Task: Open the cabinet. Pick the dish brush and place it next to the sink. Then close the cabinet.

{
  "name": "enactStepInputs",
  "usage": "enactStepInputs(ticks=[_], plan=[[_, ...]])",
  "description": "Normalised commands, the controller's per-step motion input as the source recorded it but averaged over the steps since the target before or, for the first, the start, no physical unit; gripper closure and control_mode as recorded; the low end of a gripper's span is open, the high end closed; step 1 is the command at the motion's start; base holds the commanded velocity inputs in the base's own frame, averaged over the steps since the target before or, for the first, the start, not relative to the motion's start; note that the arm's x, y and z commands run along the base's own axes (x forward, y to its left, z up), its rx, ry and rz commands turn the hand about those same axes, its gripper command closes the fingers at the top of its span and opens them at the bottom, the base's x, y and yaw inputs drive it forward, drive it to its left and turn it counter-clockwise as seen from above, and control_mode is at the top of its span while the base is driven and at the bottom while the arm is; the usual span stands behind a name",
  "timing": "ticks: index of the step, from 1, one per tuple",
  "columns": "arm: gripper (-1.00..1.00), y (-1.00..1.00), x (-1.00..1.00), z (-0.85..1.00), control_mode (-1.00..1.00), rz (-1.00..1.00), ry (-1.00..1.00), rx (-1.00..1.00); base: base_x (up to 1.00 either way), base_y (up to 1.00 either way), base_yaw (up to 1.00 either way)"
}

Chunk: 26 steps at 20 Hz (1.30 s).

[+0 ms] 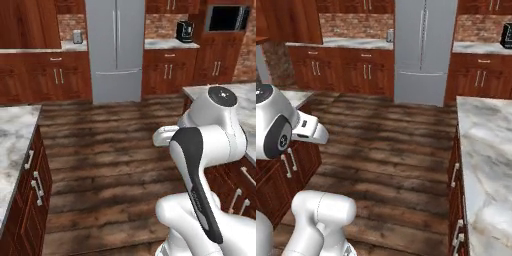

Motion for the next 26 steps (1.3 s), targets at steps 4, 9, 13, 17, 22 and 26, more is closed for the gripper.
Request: enactStepInputs(ticks=[4,9,13,17,22,26], plan=[[-1.0,0.0,0.0,0.0,1.0,0.0,0.0,0.0,0.86,-0.23,0.89],[-1.0,0.0,0.0,0.0,1.0,0.0,0.0,0.0,1.0,-0.31,0.68],[-1.0,0.0,0.0,0.0,1.0,0.0,0.0,0.0,1.0,-0.54,0.46],[-1.0,0.0,0.0,0.0,1.0,0.0,0.0,0.0,1.0,-0.69,0.25],[-1.0,0.0,0.0,0.0,1.0,0.0,0.0,0.0,0.98,-0.62,0.35],[-1.0,0.0,0.0,0.0,1.0,0.0,0.0,0.0,0.64,-0.26,0.59]])
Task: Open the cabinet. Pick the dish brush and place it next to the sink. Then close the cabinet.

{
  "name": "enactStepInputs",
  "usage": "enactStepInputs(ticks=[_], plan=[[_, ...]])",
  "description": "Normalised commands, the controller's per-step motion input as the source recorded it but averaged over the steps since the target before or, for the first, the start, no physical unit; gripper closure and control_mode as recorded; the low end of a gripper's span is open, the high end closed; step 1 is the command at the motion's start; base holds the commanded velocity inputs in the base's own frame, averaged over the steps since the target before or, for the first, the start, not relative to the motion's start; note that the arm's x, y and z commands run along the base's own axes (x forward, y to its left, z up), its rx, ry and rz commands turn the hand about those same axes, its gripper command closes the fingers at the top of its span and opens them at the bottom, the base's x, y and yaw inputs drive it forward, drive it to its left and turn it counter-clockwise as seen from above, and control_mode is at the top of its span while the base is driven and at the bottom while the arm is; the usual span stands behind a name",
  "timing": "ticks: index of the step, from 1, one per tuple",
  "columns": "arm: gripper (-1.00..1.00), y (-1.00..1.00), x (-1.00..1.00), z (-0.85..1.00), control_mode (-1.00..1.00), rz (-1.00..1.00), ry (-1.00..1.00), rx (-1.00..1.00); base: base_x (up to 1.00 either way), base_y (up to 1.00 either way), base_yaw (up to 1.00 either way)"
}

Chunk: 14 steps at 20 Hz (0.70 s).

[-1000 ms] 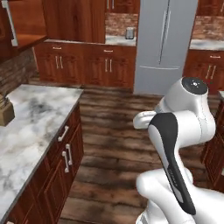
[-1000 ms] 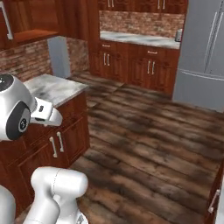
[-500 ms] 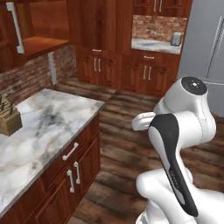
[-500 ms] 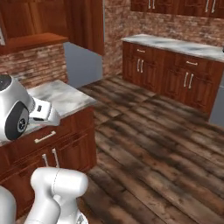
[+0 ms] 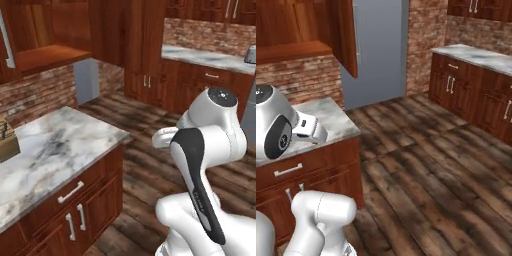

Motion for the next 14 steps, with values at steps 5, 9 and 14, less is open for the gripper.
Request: enactStepInputs(ticks=[5,9,14], plan=[[-1.0,0.0,0.0,0.0,1.0,0.0,0.0,0.0,0.01,0.0,0.65],[-1.0,0.0,0.0,0.0,1.0,0.0,0.0,0.0,0.3,0.0,0.51],[-1.0,0.0,0.0,0.0,1.0,0.0,0.0,0.0,0.83,0.0,0.32]])
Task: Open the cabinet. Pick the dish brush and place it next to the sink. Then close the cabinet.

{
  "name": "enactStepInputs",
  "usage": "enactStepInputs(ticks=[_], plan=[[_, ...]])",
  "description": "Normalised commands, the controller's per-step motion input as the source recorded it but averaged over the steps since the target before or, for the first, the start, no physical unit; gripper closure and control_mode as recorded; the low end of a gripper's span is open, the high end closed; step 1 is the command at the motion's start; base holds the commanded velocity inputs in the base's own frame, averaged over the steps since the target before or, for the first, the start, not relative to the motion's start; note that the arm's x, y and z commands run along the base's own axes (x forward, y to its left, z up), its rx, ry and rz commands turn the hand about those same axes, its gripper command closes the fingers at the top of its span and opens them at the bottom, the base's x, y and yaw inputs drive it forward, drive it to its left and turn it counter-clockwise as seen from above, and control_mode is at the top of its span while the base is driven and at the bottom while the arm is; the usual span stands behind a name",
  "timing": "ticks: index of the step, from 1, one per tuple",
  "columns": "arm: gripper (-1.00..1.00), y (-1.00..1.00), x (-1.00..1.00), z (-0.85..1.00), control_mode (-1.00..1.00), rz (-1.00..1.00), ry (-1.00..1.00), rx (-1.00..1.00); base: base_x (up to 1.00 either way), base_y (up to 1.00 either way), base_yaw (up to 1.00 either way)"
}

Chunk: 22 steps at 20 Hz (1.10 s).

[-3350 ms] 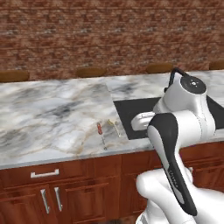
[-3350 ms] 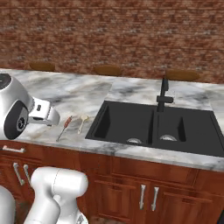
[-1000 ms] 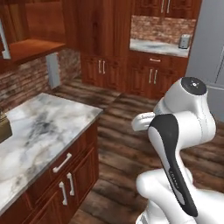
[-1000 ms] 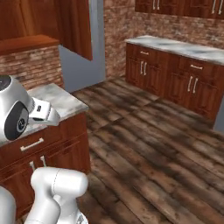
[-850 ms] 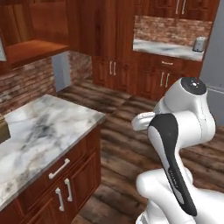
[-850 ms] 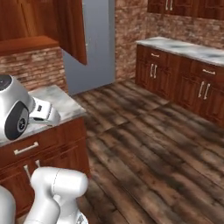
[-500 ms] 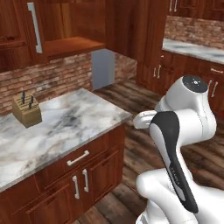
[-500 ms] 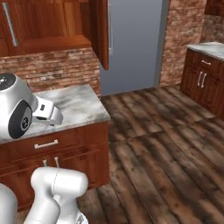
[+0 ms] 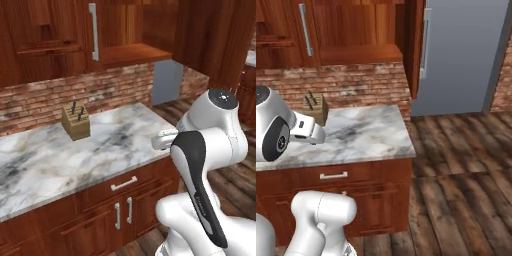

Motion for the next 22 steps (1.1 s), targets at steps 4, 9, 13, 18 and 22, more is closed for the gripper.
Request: enactStepInputs(ticks=[4,9,13,18,22], plan=[[-1.0,0.0,0.0,0.0,1.0,0.0,0.0,0.0,0.65,0.0,0.2],[-1.0,0.0,0.0,0.0,1.0,0.0,0.0,0.0,0.39,-0.26,0.18],[-1.0,0.0,0.0,0.0,1.0,0.0,0.0,0.0,0.08,-0.53,0.51],[-1.0,0.0,0.0,0.0,1.0,0.0,0.0,0.0,0.13,-0.21,0.52],[-1.0,0.0,0.0,0.0,1.0,0.0,0.0,0.0,0.59,-0.35,0.11]])
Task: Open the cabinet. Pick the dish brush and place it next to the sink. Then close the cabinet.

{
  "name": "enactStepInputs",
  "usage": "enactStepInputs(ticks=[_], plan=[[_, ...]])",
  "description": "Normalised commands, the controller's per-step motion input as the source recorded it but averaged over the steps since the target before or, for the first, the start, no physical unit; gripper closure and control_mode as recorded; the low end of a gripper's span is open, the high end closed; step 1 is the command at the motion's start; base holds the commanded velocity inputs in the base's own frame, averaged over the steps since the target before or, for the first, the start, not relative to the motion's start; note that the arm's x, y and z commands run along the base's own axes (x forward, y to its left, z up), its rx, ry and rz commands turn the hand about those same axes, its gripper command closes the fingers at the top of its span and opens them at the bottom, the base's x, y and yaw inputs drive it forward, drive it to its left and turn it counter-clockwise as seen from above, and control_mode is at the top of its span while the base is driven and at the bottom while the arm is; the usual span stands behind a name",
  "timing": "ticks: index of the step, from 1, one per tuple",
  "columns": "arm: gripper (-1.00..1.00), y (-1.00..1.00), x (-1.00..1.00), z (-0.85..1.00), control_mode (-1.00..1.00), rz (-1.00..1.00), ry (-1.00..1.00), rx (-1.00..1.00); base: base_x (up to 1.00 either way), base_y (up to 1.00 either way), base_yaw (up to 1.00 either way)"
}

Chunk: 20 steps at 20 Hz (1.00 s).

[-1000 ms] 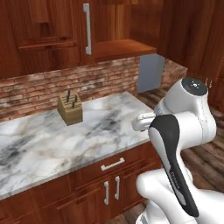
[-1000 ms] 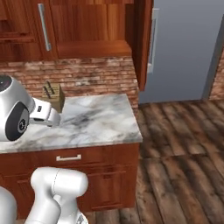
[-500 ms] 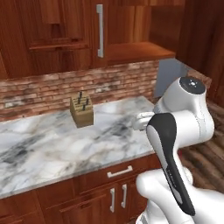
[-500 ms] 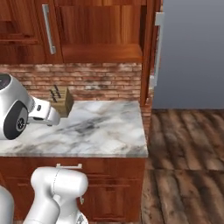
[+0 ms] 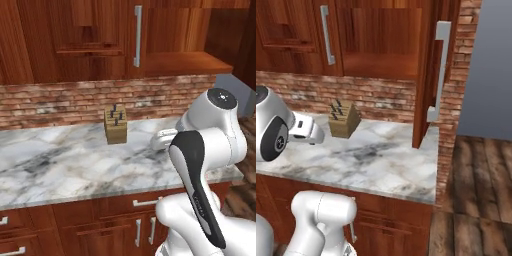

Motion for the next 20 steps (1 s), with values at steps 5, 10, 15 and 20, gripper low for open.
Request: enactStepInputs(ticks=[5,10,15,20], plan=[[-1.0,0.0,0.0,0.0,1.0,0.0,0.0,0.0,0.41,-0.36,-0.2],[-1.0,0.0,0.0,0.0,1.0,0.0,0.0,0.0,0.21,-0.13,-0.22],[-1.0,0.0,0.0,0.0,1.0,0.0,0.0,0.0,0.3,-0.28,-0.08],[-1.0,0.0,0.0,0.0,1.0,0.0,0.0,0.0,0.46,-0.34,-0.13]])
